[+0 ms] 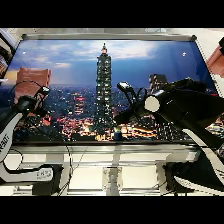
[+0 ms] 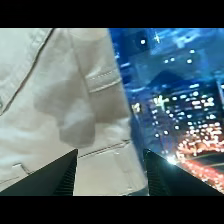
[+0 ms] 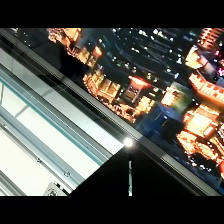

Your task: Fold the clothes and pants, and hang the long-sleeved shirts on hangers.

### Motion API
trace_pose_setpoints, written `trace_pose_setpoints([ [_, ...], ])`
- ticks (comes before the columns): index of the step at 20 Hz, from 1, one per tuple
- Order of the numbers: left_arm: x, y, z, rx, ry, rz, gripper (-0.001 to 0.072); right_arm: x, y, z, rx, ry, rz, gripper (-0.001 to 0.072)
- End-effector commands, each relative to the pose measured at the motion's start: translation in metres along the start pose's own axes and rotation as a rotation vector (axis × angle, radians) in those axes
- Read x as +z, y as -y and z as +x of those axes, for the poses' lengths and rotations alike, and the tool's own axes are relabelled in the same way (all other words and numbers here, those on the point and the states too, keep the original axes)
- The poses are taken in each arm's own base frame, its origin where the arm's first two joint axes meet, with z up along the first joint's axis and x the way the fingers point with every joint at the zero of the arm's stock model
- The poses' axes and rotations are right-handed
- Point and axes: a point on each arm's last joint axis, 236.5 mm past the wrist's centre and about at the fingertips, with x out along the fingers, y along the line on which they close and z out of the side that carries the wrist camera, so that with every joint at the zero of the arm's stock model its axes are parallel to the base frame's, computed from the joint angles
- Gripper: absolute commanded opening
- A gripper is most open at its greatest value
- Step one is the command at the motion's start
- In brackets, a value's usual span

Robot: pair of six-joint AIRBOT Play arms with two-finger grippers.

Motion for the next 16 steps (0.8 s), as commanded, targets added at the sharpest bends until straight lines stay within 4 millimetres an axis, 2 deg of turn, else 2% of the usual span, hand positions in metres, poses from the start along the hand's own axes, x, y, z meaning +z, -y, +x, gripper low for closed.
trace_pose_setpoints([
  [1,-0.017,-0.006,0.007,-0.009,-0.038,-0.066,0.0461,0.000,0.001,0.000,-0.003,-0.001,-0.002,0.0021],
  [2,-0.021,-0.008,0.008,-0.008,-0.046,-0.080,0.0455,0.000,0.001,0.000,-0.005,-0.001,-0.002,0.0022],
  [3,-0.025,-0.009,0.009,-0.012,-0.057,-0.089,0.0333,0.000,0.001,0.000,-0.006,0.000,-0.003,0.0021],
  [4,-0.029,-0.009,0.009,-0.014,-0.071,-0.091,0.0093,0.000,0.001,0.000,-0.006,0.000,-0.003,0.0021],
  [5,-0.031,-0.008,0.009,-0.016,-0.082,-0.091,0.0020,0.000,0.001,0.000,-0.006,0.000,-0.003,0.0021],
  [8,-0.030,-0.013,-0.003,0.000,-0.080,-0.089,0.0020,0.002,0.001,0.000,-0.006,0.008,-0.003,0.0021],
  [10,-0.019,-0.035,-0.029,0.051,-0.021,-0.120,0.0020,0.002,0.002,0.000,-0.006,0.009,-0.003,0.0021],
  [12,0.003,-0.075,-0.076,0.129,0.093,-0.194,0.0019,0.004,0.001,-0.001,-0.005,0.012,-0.005,0.0021],
  [14,0.032,-0.120,-0.149,0.189,0.283,-0.287,0.0018,0.010,-0.002,-0.006,-0.004,0.031,-0.025,0.0022],
  [16,0.059,-0.148,-0.218,0.177,0.477,-0.415,0.0019,0.024,0.001,-0.018,-0.037,0.070,-0.121,0.0022],
])
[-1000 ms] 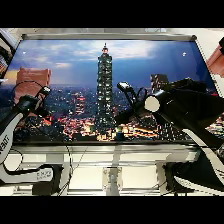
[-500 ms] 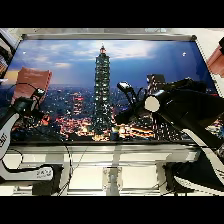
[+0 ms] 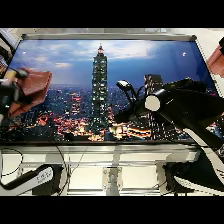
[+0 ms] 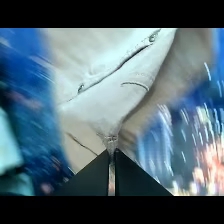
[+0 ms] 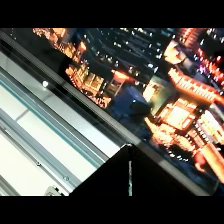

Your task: Fold the clothes and pants, and hang the long-sleeved shirts on hangers.

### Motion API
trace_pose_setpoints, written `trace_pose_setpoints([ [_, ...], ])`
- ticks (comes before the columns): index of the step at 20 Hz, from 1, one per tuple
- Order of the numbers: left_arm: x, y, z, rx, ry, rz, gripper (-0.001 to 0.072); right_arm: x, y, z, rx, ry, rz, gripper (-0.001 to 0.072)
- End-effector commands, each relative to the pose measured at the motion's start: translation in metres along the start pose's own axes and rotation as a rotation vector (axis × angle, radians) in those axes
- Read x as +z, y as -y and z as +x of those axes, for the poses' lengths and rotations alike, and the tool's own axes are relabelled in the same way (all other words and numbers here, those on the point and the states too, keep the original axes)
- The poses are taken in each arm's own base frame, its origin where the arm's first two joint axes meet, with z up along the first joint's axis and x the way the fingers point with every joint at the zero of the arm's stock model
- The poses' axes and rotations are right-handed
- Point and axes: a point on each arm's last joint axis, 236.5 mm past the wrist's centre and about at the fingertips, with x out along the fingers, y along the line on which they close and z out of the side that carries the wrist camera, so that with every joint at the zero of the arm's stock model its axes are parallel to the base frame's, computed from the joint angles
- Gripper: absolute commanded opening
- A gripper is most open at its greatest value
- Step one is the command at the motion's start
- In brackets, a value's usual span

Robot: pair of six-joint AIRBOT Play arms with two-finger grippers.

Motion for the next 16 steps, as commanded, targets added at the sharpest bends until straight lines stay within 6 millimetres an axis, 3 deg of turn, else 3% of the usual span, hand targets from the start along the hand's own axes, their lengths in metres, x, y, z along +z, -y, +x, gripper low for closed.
trace_pose_setpoints([
  [1,0.078,-0.037,-0.094,-0.044,0.280,-0.160,0.0019,0.022,0.007,-0.017,-0.062,0.058,-0.130,0.0022],
  [3,0.108,-0.013,-0.135,-0.164,0.362,-0.050,0.0018,0.040,0.009,-0.037,-0.102,0.102,-0.225,0.0027],
  [5,0.123,0.031,-0.167,-0.294,0.413,0.100,0.0019,0.055,0.001,-0.056,-0.108,0.143,-0.323,0.0152],
  [6,0.125,0.056,-0.180,-0.353,0.422,0.188,0.0018,0.061,-0.002,-0.063,-0.110,0.161,-0.376,0.0170],
  [8,0.115,0.101,-0.199,-0.448,0.394,0.343,0.0018,0.068,-0.007,-0.072,-0.118,0.178,-0.488,0.0177],
  [10,0.095,0.139,-0.215,-0.538,0.348,0.488,0.0019,0.068,-0.008,-0.072,-0.121,0.174,-0.544,0.0312],
  [11,0.086,0.154,-0.224,-0.577,0.332,0.554,0.0019,0.067,-0.009,-0.071,-0.116,0.169,-0.558,0.0337],
  [16,0.073,0.191,-0.251,-0.651,0.331,0.680,0.0019,0.064,-0.030,-0.058,-0.015,0.164,-0.613,0.0342],
])
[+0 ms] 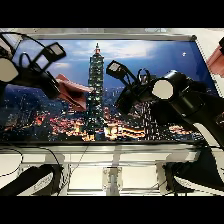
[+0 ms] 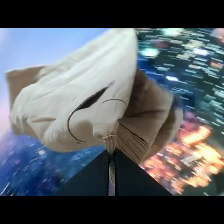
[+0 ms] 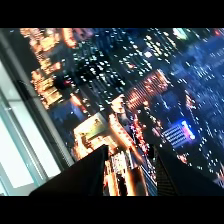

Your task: Fold the clothes and pants, and hang the long-sleeved shirts on hangers.

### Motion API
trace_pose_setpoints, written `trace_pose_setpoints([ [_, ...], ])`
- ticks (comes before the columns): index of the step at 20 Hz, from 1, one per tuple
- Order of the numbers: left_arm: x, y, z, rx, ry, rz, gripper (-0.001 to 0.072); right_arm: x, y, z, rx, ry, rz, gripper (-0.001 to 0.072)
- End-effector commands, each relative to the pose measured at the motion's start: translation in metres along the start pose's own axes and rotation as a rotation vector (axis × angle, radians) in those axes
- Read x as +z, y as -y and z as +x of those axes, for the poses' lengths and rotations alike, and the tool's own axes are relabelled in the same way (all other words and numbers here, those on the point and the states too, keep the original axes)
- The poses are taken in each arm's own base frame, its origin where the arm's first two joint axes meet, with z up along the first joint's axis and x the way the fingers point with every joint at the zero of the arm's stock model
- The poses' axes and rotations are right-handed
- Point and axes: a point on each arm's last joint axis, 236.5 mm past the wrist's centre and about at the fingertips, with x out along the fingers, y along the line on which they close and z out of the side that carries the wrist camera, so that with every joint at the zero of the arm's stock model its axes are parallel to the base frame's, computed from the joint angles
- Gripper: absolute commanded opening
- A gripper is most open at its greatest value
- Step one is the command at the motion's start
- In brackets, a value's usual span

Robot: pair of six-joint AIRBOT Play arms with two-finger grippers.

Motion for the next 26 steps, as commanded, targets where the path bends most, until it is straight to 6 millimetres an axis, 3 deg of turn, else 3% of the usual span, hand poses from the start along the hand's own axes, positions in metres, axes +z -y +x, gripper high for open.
trace_pose_setpoints([
  [1,0.008,0.033,-0.002,-0.082,-0.014,0.088,0.0020,0.006,-0.013,0.015,0.055,0.021,-0.076,0.0360],
  [3,0.007,0.034,-0.003,-0.085,-0.016,0.073,0.0020,0.009,-0.011,0.041,0.041,0.043,-0.119,0.0517],
  [7,0.001,0.041,-0.014,-0.101,-0.024,0.073,0.0020,0.021,-0.018,0.100,0.033,0.074,-0.206,0.0522],
  [10,0.001,0.040,-0.031,-0.074,0.008,0.073,0.0020,0.022,-0.039,0.156,0.031,0.071,-0.347,0.0521],
  [12,-0.002,0.042,-0.045,-0.061,0.022,0.073,0.0020,0.024,-0.039,0.181,-0.011,0.085,-0.403,0.0522],
  [16,-0.010,0.048,-0.063,-0.052,0.033,0.075,0.0020,0.026,-0.035,0.197,-0.023,0.104,-0.386,0.0518],
  [22,-0.010,0.047,-0.065,-0.048,0.033,0.075,0.0020,0.010,-0.035,0.214,-0.007,0.059,-0.382,0.0518],
  [26,-0.010,0.047,-0.065,-0.047,0.032,0.075,0.0020,0.007,-0.035,0.214,-0.005,0.043,-0.392,0.0517],
])
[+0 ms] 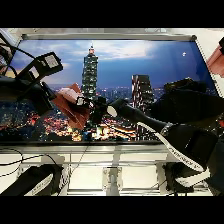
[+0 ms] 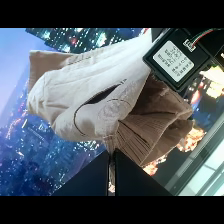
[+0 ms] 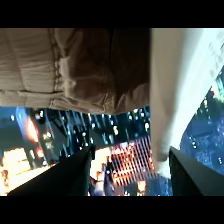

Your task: Fold the clothes and pants, and hang the long-sleeved shirts on hangers.

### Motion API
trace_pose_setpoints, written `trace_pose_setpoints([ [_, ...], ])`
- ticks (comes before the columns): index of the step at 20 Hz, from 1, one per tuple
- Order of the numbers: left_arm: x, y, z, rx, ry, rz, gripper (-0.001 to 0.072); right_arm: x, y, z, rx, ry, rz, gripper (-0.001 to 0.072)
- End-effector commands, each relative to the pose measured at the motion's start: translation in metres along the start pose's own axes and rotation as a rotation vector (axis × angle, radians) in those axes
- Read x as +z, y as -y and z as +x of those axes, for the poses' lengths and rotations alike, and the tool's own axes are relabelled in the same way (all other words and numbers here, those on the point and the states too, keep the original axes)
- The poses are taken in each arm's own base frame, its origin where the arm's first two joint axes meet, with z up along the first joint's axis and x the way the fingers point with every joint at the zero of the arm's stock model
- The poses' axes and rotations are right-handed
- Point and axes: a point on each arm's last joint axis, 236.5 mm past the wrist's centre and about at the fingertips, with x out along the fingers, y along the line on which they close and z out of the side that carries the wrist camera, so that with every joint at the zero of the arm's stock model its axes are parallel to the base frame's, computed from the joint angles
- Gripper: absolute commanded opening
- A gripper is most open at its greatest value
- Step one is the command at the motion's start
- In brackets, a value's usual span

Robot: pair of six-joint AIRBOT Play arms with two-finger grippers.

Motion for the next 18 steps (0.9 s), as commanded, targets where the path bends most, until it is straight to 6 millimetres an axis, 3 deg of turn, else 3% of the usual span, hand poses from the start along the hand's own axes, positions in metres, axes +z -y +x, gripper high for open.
trace_pose_setpoints([
  [1,0.000,0.000,-0.001,0.001,0.000,0.001,0.0020,-0.002,0.001,0.002,-0.005,-0.007,-0.011,0.0517],
  [9,-0.004,0.004,-0.005,-0.007,-0.008,0.001,0.0020,0.007,0.025,0.033,-0.116,0.091,0.013,0.0494],
  [12,-0.004,0.004,-0.005,-0.007,-0.008,0.001,0.0020,-0.018,0.030,0.047,-0.103,0.043,0.066,0.0475],
  [15,-0.004,0.004,-0.005,-0.006,-0.008,0.001,0.0020,-0.039,0.042,0.049,-0.099,0.003,0.121,0.0466],
  [16,-0.004,0.004,-0.005,-0.007,-0.007,0.002,0.0020,-0.043,0.046,0.048,-0.102,-0.002,0.133,0.0436],
  [17,-0.004,0.004,-0.005,-0.007,-0.007,0.001,0.0020,-0.045,0.049,0.048,-0.106,-0.003,0.164,0.0357],
  [18,-0.004,0.004,-0.005,-0.006,-0.008,0.001,0.0020,-0.044,0.049,0.047,-0.105,0.002,0.193,0.0189],
])
